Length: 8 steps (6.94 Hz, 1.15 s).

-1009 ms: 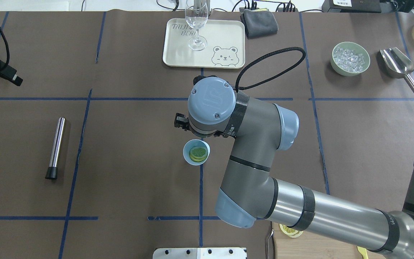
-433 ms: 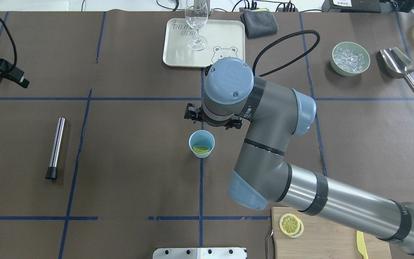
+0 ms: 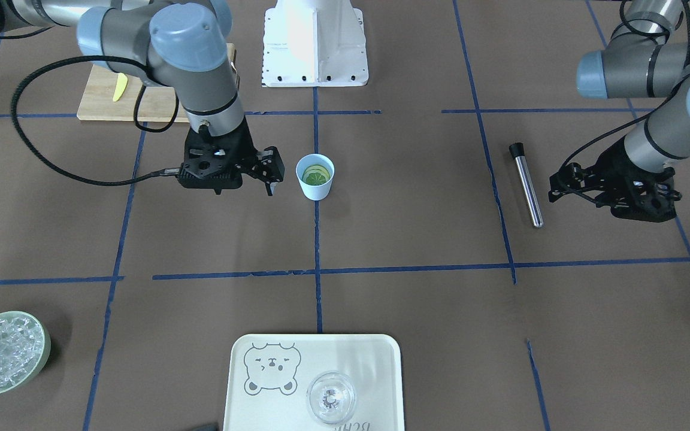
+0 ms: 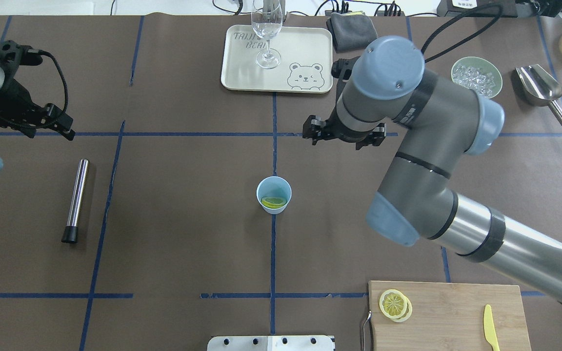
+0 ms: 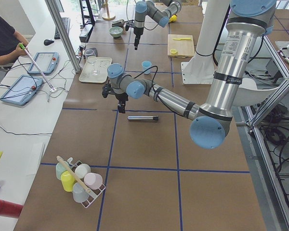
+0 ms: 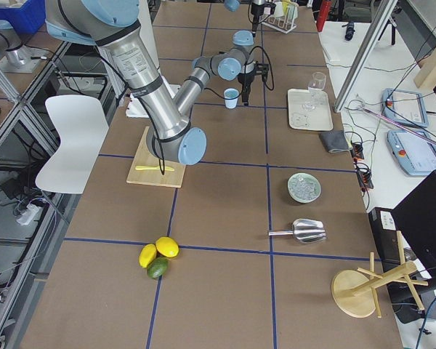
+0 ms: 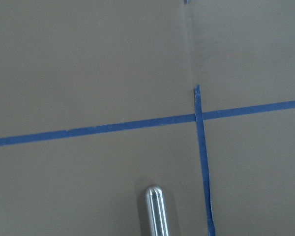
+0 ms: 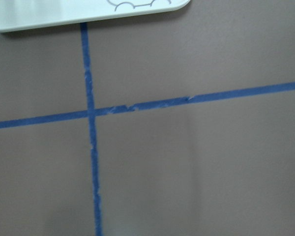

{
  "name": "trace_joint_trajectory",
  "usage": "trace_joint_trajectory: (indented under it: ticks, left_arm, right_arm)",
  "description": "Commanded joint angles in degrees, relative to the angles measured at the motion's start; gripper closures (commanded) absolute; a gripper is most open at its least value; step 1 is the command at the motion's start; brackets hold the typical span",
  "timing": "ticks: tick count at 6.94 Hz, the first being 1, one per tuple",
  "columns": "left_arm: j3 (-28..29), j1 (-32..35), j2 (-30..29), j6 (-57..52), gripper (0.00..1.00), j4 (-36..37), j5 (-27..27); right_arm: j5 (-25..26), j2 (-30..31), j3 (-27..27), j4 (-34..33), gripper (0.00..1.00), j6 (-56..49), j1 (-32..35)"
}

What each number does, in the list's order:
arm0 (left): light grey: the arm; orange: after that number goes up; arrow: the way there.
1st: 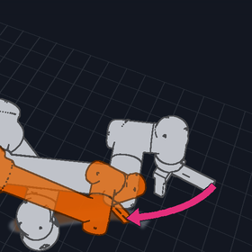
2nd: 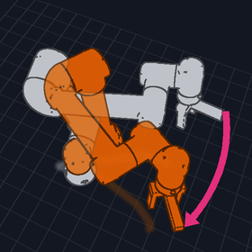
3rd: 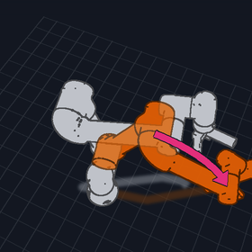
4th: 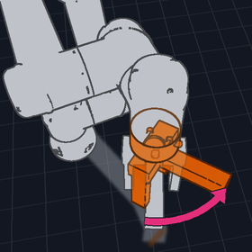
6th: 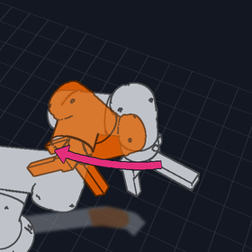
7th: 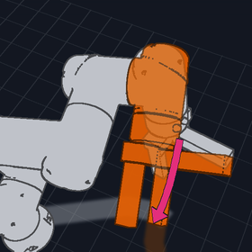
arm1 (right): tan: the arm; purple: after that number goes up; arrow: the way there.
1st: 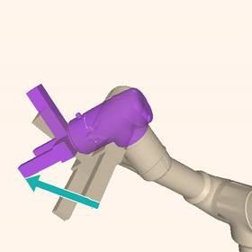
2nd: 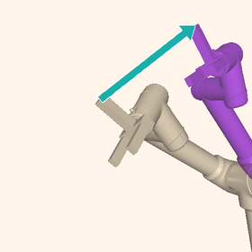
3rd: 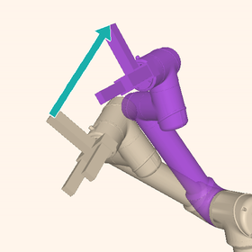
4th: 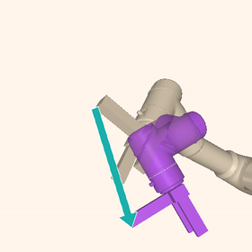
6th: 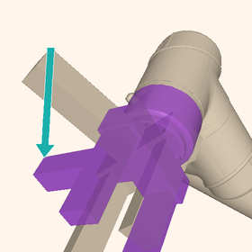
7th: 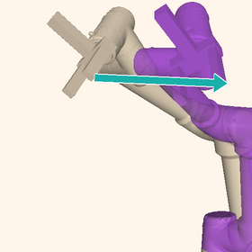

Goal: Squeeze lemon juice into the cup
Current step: 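Withdraw the right gripper toward the ice bowl while the left gripper reaches the silver muddler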

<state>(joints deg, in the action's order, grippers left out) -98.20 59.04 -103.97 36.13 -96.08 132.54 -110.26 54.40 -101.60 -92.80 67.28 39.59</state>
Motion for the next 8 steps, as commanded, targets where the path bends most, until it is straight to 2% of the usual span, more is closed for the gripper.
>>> trace_joint_trajectory:
  ticks: [1, 3, 4, 8]
  left_arm:
    - [2.0, -3.6, -0.1, 8.3, 0.00, 0.2, -0.6]
    - [3.5, -5.8, 1.1, 8.2, 0.00, -0.1, -1.4]
    - [4.1, -7.3, 1.1, 8.2, 0.00, -0.2, -1.9]
    - [6.3, -10.2, 0.3, 8.2, 0.00, -0.5, -2.6]
  right_arm:
    - [-4.4, 5.2, -1.3, 0.4, 0.00, -11.0, 8.2]
    - [-10.8, 10.2, -1.3, 0.4, 0.00, -23.4, 17.1]
    - [-12.1, 12.5, -1.0, 0.5, 0.00, -29.2, 20.2]
    - [-12.9, 13.6, -0.2, 0.5, 0.00, -32.2, 22.5]
